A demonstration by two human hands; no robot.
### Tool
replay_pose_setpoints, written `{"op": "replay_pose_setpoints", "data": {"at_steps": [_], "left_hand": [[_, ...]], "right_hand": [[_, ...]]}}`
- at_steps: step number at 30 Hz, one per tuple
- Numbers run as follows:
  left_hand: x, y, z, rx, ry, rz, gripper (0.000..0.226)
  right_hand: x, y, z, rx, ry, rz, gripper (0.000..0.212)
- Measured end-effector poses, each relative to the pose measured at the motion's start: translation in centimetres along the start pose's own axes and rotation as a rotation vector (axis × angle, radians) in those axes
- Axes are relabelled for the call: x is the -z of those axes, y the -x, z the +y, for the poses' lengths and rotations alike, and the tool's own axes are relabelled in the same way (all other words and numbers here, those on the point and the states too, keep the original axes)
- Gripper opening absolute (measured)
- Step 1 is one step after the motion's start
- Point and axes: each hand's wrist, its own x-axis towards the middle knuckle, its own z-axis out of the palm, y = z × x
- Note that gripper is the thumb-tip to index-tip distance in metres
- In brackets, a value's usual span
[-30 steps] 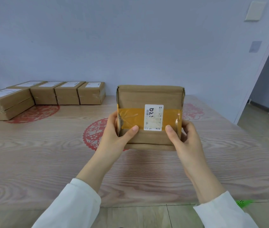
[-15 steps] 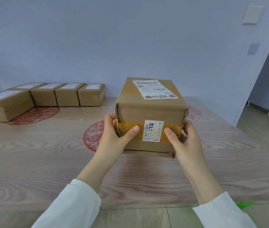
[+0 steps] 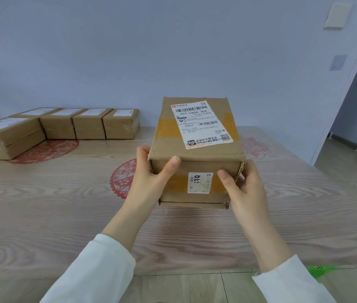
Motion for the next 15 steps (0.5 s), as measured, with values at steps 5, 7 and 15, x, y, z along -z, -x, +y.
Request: {"op": "replay_pose_setpoints", "data": {"at_steps": [5,7,15], "left_hand": [[0.3,-0.3,-0.7,0.01,-0.03,0.006,0.058],[0.3,-0.4,-0.7,0.008,-0.039,0.008,0.055],[0.2,-0.7,-0.1,-0.048,-0.075,-0.032,0.043]], "right_hand": [[0.3,0.2,0.0,0.028,0.008,-0.022,0.044],[0.4,0.2,-0.5,0.06,0.066,-0.07,0.07],[1.2,-0.2,-1.8,0.131,0.194,-0.093,0.064]]}}
